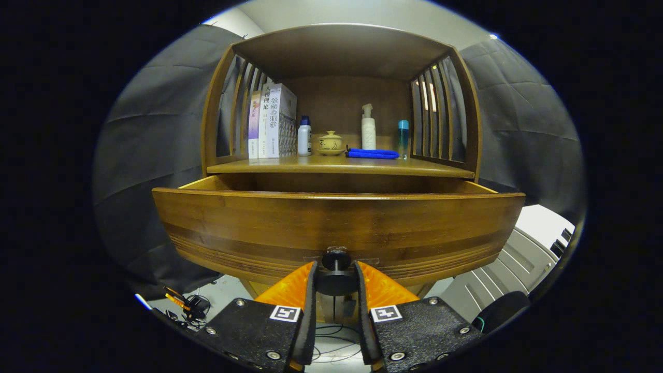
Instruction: Pull open the drawer, take out the items inside it, and place them on the countertop above the cabinet.
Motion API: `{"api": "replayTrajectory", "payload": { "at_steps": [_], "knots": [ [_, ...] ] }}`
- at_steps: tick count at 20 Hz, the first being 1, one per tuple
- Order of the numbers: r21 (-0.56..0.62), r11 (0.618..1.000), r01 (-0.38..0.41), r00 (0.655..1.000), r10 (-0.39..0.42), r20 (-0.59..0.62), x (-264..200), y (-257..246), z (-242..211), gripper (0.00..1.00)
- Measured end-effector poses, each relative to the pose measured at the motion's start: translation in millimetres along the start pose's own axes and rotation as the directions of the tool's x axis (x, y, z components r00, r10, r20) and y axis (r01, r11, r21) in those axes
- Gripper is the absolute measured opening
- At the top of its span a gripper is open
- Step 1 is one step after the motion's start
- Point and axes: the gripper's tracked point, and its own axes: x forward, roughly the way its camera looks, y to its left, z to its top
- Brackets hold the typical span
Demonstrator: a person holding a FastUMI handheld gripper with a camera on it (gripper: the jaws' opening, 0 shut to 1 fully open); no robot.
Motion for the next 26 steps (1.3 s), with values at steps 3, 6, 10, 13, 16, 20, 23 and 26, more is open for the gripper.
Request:
{"api": "replayTrajectory", "payload": {
  "at_steps": [3, 6, 10, 13, 16, 20, 23, 26],
  "knots": [
    [0.014, 1.000, -0.006, 1.000, 0.006, -0.009, -18, 1, -7, 0.35],
    [-0.003, 1.000, -0.021, 1.000, 0.021, -0.016, -33, 4, -13, 0.35],
    [-0.006, 1.000, -0.025, 0.999, 0.025, -0.021, -39, 5, -15, 0.36],
    [-0.039, 0.995, -0.087, 0.996, 0.086, -0.026, -38, 12, -7, 0.43],
    [-0.085, 0.995, -0.060, 0.993, 0.069, 0.100, -50, 2, 35, 0.61],
    [-0.044, 0.994, -0.100, 0.982, 0.105, 0.160, -66, 14, 90, 0.96],
    [-0.108, 0.990, -0.094, 0.979, 0.111, 0.169, -57, 13, 124, 0.96],
    [-0.101, 0.992, -0.078, 0.983, 0.093, 0.156, -37, 14, 152, 0.96]
  ]
}}
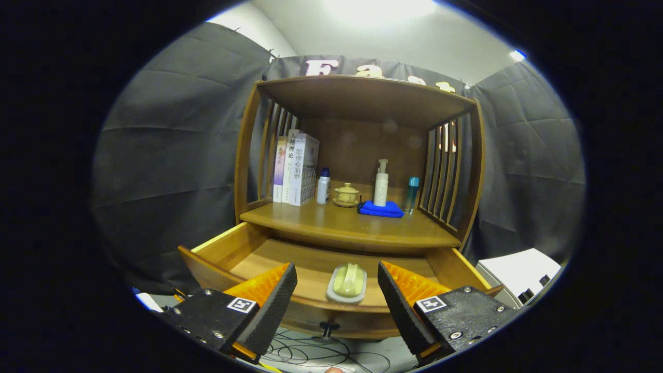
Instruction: Pull open the drawer, take out the items inside it, and place them on the countertop above the cabinet.
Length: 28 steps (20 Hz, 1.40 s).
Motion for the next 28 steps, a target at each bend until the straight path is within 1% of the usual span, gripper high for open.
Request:
{"api": "replayTrajectory", "payload": {
  "at_steps": [2, 4, 5, 7, 8, 10, 13, 15, 16, 18, 20, 22, 23, 24, 25, 26, 28],
  "knots": [
    [0.032, 0.999, -0.011, 1.000, 0.012, -0.014, 17, 2, 12, 0.96],
    [0.033, 0.999, -0.017, 0.999, 0.019, -0.048, 35, 1, 18, 0.96],
    [0.015, 1.000, -0.010, 0.997, 0.011, -0.074, 45, -2, 19, 0.96],
    [-0.034, 0.999, 0.042, 0.985, -0.047, -0.166, 66, -18, 7, 0.96],
    [-0.048, 0.996, 0.081, 0.972, -0.090, -0.219, 74, -28, -2, 0.96],
    [-0.025, 0.990, 0.139, 0.939, -0.139, -0.313, 87, -36, -20, 0.95],
    [0.046, 0.981, 0.191, 0.897, -0.155, -0.414, 102, -40, -45, 0.95],
    [0.041, 0.972, 0.232, 0.864, -0.187, -0.468, 111, -49, -65, 0.95],
    [0.038, 0.973, 0.228, 0.854, -0.181, -0.487, 116, -47, -73, 0.95],
    [0.000, 0.973, 0.230, 0.824, -0.194, -0.533, 122, -47, -90, 0.95],
    [-0.041, 0.978, 0.205, 0.798, -0.191, -0.572, 128, -44, -103, 0.92],
    [-0.083, 0.980, 0.179, 0.779, -0.193, -0.596, 135, -44, -113, 0.88],
    [-0.107, 0.979, 0.176, 0.770, -0.204, -0.605, 138, -46, -117, 0.83],
    [-0.117, 0.978, 0.173, 0.764, -0.208, -0.610, 140, -47, -121, 0.80],
    [-0.112, 0.979, 0.170, 0.761, -0.202, -0.616, 142, -46, -123, 0.75],
    [-0.103, 0.981, 0.167, 0.760, -0.194, -0.620, 143, -46, -126, 0.74],
    [-0.092, 0.980, 0.179, 0.754, -0.197, -0.627, 142, -48, -129, 0.67]
  ]
}}
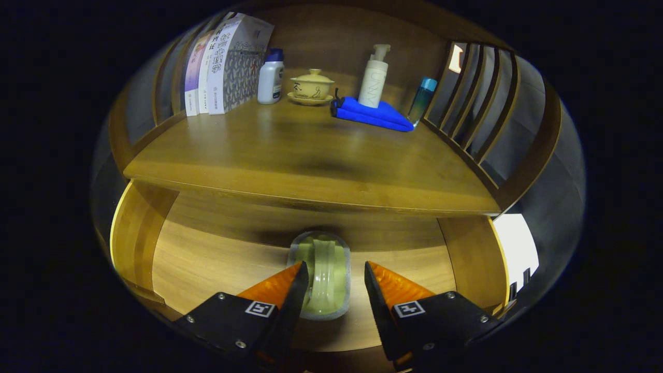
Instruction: Pull open the drawer, take out the items inside it, and place them on the countertop above the cabinet.
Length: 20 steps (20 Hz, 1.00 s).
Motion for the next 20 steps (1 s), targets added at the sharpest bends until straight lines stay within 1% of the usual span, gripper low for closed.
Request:
{"api": "replayTrajectory", "payload": {
  "at_steps": [2, 3, 4, 6, 9, 11, 14, 16, 20],
  "knots": [
    [0.009, 1.000, -0.018, 1.000, 0.018, 0.003, 2, 4, 0, 0.62],
    [0.007, 1.000, -0.025, 1.000, 0.025, 0.004, 3, 6, 0, 0.56],
    [-0.001, 1.000, -0.030, 1.000, 0.030, 0.003, 4, 7, -3, 0.53],
    [-0.021, 0.999, -0.033, 0.999, 0.034, 0.013, 6, 12, -6, 0.40],
    [-0.089, 0.996, -0.012, 0.999, 0.015, 0.033, 4, 14, -8, 0.22],
    [-0.091, 0.995, -0.037, 0.998, 0.041, 0.041, -4, 22, -12, 0.20],
    [-0.068, 0.995, -0.071, 0.994, 0.077, 0.079, -29, 32, -16, 0.18],
    [-0.093, 0.995, -0.045, 0.991, 0.056, 0.120, -52, 27, -12, 0.17],
    [-0.114, 0.993, -0.027, 0.971, 0.053, 0.235, -100, 22, 19, 0.17]
  ]
}}
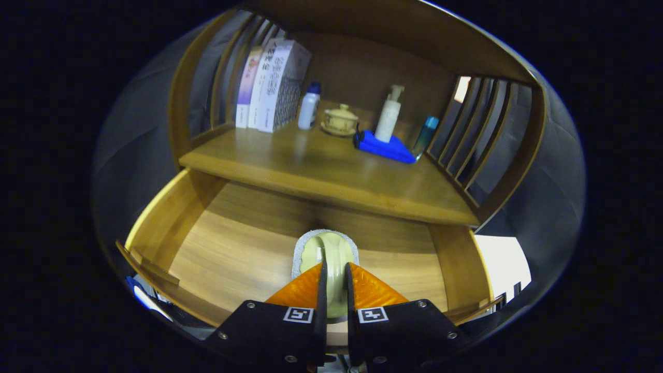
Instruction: Pull open the drawer, take out the items inside it, and place them on the countertop above the cabinet.
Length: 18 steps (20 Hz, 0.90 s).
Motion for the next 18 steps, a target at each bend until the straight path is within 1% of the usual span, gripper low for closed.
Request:
{"api": "replayTrajectory", "payload": {
  "at_steps": [2, 5, 7, 9, 13, 15, 18],
  "knots": [
    [-0.008, 1.000, 0.026, 0.997, -0.025, 0.069, -15, -12, 29, 0.17],
    [0.006, 0.998, 0.066, 0.984, -0.066, 0.165, -26, -32, 71, 0.17],
    [0.015, 0.999, 0.046, 0.969, -0.048, 0.241, -22, -35, 99, 0.17],
    [0.020, 0.999, 0.038, 0.956, -0.042, 0.291, -12, -42, 118, 0.17],
    [0.060, 0.998, 0.035, 0.939, -0.054, 0.339, 15, -57, 140, 0.17],
    [0.075, 0.996, 0.039, 0.935, -0.063, 0.348, 28, -63, 144, 0.17],
    [0.089, 0.996, 0.002, 0.928, -0.035, 0.370, 49, -57, 152, 0.17]
  ]
}}
